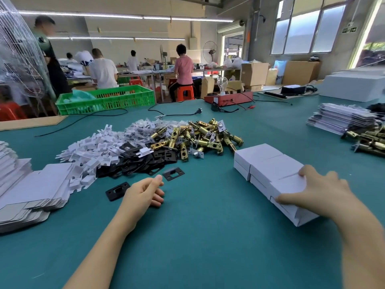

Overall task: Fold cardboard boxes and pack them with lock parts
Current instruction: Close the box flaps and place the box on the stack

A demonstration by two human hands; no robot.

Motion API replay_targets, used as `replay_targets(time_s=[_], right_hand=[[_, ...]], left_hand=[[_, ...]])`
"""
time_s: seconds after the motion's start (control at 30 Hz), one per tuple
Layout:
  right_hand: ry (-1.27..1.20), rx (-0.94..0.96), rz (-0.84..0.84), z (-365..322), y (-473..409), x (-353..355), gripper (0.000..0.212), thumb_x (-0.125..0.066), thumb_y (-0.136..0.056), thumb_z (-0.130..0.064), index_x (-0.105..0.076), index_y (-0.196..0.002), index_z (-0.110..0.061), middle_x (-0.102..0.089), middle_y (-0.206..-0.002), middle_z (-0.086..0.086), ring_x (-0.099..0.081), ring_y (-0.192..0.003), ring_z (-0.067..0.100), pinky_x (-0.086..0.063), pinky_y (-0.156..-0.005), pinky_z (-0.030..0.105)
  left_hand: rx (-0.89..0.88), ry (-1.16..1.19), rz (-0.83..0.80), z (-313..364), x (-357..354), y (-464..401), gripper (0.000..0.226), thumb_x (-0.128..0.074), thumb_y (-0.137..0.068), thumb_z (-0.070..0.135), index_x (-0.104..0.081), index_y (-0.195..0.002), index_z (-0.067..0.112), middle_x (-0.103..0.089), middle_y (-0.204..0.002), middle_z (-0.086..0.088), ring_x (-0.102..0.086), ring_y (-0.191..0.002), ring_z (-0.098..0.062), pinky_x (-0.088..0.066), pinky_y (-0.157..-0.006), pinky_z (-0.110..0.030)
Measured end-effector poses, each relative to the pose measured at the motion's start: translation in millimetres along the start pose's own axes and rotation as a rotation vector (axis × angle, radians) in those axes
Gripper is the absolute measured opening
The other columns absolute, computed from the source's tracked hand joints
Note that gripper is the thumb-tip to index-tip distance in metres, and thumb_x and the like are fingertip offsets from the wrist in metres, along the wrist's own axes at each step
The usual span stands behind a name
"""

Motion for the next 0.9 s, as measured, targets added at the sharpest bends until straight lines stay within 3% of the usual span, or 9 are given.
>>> replay_targets(time_s=[0.17,0.27,0.37,0.47,0.53,0.67,0.9], right_hand=[[-0.024,0.007,-0.010,1,-6,-4,0.084,-0.074,-0.060,-0.059,-0.034,-0.129,-0.031,-0.027,-0.098,0.003,-0.019,-0.097,0.022,-0.032,-0.073,0.036],[0.028,0.002,-0.017,0,-7,-6,0.086,-0.072,-0.062,-0.060,-0.034,-0.131,-0.025,-0.034,-0.111,0.008,-0.029,-0.113,0.030,-0.035,-0.087,0.041],[0.134,-0.006,0.052,-6,-6,-5,0.098,-0.062,-0.063,-0.078,-0.030,-0.138,-0.023,-0.028,-0.144,0.018,-0.012,-0.140,0.040,-0.018,-0.110,0.058],[0.169,0.049,0.131,-29,-6,-6,0.102,-0.050,-0.065,-0.086,-0.024,-0.144,-0.026,-0.010,-0.156,0.022,0.003,-0.145,0.042,-0.005,-0.111,0.064],[0.225,0.106,0.109,-44,-8,-18,0.092,-0.048,-0.072,-0.083,-0.023,-0.144,-0.031,-0.006,-0.157,0.017,0.002,-0.145,0.039,-0.006,-0.112,0.062],[0.293,0.178,0.208,-51,-14,-31,0.057,-0.038,-0.094,-0.058,-0.026,-0.144,-0.035,-0.020,-0.155,0.012,-0.013,-0.144,0.032,-0.012,-0.117,0.050],[0.326,0.221,0.201,-53,-19,-35,0.053,-0.031,-0.101,-0.046,-0.018,-0.150,-0.033,-0.017,-0.159,0.010,-0.015,-0.146,0.030,-0.013,-0.118,0.039]], left_hand=[[0.001,0.007,0.004,0,0,0,0.039,-0.053,-0.096,0.047,-0.071,-0.090,0.014,-0.072,-0.074,-0.003,-0.071,-0.067,-0.019,-0.054,-0.060,-0.024],[-0.001,0.004,0.004,0,-1,0,0.038,-0.053,-0.097,0.046,-0.071,-0.089,0.013,-0.072,-0.074,-0.003,-0.071,-0.066,-0.017,-0.053,-0.059,-0.022],[0.000,0.010,0.004,1,-1,1,0.038,-0.053,-0.097,0.045,-0.071,-0.090,0.013,-0.072,-0.074,-0.004,-0.070,-0.066,-0.017,-0.053,-0.059,-0.021],[-0.005,0.005,0.000,3,-1,2,0.038,-0.052,-0.096,0.046,-0.071,-0.090,0.014,-0.072,-0.075,-0.005,-0.071,-0.067,-0.017,-0.053,-0.060,-0.023],[-0.005,0.006,-0.001,3,-1,2,0.038,-0.052,-0.096,0.046,-0.071,-0.090,0.014,-0.072,-0.076,-0.005,-0.071,-0.067,-0.018,-0.053,-0.060,-0.023],[-0.012,-0.008,0.000,4,-1,2,0.037,-0.053,-0.096,0.046,-0.071,-0.089,0.015,-0.073,-0.076,-0.004,-0.071,-0.067,-0.017,-0.053,-0.059,-0.022],[-0.014,-0.026,0.001,4,-1,4,0.036,-0.053,-0.096,0.045,-0.071,-0.088,0.016,-0.073,-0.075,-0.001,-0.071,-0.067,-0.015,-0.052,-0.059,-0.019]])
Point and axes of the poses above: each hand's wrist, its own y-axis away from the middle knuckle, its own x-axis out of the back of the hand, z = x × y, the point moved 8 cm from there along -y, towards the middle knuckle
